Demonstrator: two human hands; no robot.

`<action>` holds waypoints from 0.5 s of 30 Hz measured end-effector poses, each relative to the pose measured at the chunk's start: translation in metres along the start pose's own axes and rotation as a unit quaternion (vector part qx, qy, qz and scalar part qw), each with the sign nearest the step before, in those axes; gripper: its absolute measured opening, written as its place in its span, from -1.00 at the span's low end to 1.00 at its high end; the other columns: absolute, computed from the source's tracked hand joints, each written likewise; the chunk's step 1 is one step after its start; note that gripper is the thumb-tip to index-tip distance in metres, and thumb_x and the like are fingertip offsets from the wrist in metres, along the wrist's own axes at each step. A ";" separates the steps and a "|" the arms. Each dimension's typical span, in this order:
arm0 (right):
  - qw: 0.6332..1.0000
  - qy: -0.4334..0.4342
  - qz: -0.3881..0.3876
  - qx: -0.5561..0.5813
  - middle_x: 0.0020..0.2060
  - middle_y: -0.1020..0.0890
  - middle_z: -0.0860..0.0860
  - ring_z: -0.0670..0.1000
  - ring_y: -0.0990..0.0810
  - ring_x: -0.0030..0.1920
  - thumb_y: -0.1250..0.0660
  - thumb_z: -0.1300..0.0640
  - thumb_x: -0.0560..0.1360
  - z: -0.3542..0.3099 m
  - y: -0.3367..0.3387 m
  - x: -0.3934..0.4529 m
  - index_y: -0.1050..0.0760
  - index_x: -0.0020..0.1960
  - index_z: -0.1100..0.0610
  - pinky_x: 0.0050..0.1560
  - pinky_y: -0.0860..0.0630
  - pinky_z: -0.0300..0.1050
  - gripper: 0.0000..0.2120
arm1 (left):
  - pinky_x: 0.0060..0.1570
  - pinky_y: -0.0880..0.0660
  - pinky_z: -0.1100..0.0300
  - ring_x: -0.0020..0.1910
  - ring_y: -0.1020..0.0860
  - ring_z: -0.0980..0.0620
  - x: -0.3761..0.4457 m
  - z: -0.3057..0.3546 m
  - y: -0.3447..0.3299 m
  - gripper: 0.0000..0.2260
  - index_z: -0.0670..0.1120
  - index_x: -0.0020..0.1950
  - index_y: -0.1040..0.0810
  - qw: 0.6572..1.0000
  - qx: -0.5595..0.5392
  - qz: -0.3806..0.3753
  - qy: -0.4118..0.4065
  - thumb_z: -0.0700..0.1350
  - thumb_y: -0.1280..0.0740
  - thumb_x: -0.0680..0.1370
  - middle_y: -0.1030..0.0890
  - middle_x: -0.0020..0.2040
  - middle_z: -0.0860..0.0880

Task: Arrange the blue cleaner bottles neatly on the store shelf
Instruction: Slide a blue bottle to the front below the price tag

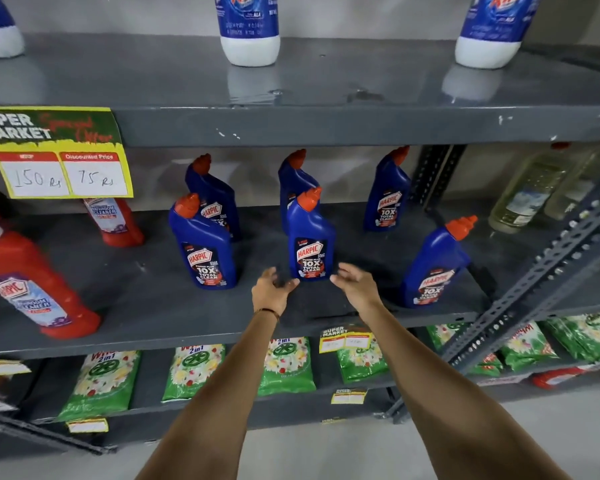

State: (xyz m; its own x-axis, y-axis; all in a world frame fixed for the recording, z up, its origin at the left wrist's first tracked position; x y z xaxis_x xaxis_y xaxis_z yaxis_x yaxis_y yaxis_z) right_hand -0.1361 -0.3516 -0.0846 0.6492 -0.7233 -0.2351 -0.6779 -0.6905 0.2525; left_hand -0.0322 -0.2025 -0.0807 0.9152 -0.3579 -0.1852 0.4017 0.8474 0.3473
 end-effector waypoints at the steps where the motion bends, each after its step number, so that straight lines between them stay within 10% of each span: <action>1: 1.000 0.004 -0.009 0.009 0.32 -0.48 0.20 0.10 -0.46 0.31 -0.39 0.22 0.44 -0.002 -0.003 0.005 -0.33 0.38 0.21 0.29 -0.41 -0.06 -0.46 | 0.25 -0.37 0.09 0.27 -0.46 -0.12 0.005 0.002 -0.002 -0.41 -0.20 0.35 -0.36 1.000 0.005 -0.004 -0.005 -0.09 -0.46 0.39 -0.51 0.29 -0.20; 15: 0.995 0.074 -0.062 0.036 0.11 -0.58 0.09 0.02 -0.54 0.12 -0.29 0.30 0.49 -0.005 -0.018 0.021 -0.40 0.32 0.25 0.17 -0.49 -0.07 -0.61 | 0.09 -0.42 0.21 0.09 -0.52 0.04 0.013 0.011 -0.010 -0.66 -0.24 0.17 -0.49 0.997 -0.007 -0.047 -0.059 -0.17 -0.41 0.43 -0.59 0.15 -0.16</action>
State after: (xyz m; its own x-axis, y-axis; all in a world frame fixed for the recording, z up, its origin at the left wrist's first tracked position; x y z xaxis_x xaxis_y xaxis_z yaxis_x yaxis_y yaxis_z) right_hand -0.1085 -0.3549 -0.0892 0.7698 -0.6272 -0.1186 -0.6084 -0.7772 0.1607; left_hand -0.0240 -0.2202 -0.0768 0.8717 -0.4782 -0.1072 0.4855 0.8131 0.3212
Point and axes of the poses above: each hand's wrist, its own x-axis towards the middle knuckle, its own y-axis out of the back of the hand, z = x × y, the point moved 2 cm from there along x, towards the middle knuckle
